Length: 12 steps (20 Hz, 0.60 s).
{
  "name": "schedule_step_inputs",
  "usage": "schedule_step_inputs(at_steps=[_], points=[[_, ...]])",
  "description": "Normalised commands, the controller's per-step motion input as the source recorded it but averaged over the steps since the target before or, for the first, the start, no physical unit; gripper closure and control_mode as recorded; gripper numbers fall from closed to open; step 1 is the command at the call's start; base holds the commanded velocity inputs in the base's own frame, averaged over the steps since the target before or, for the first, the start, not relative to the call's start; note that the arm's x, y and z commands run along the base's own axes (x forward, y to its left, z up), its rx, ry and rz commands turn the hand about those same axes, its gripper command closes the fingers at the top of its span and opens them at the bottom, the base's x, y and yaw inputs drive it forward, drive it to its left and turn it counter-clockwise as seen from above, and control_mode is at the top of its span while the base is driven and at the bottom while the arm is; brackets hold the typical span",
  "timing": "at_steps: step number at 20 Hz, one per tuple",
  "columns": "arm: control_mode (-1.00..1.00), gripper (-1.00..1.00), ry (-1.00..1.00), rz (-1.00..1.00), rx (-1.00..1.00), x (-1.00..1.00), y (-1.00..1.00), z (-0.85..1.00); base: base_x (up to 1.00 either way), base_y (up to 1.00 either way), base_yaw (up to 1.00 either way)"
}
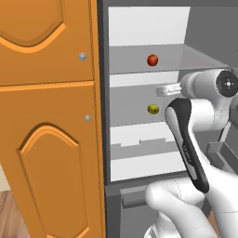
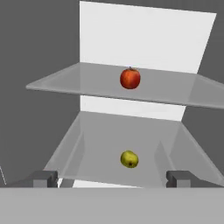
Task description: Pick the apple and pear from the fridge and place them inside the tupperware on the counter.
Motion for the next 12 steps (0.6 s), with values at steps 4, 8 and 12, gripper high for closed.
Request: schedule_step_inputs(at_steps=[4, 8, 12], points=[[-1.00, -1.00, 0.00, 0.00, 0.04, 0.00, -0.08, 0.64, 0.00, 0.00, 0.00], [-1.00, -1.00, 0.08, 0.00, 0.07, 0.01, -0.13, 0.46, 0.00, 0.00, 0.00], [-1.00, -1.00, 0.07, 0.00, 0.04, 0.07, -0.09, 0.06, 0.00, 0.00, 0.00]])
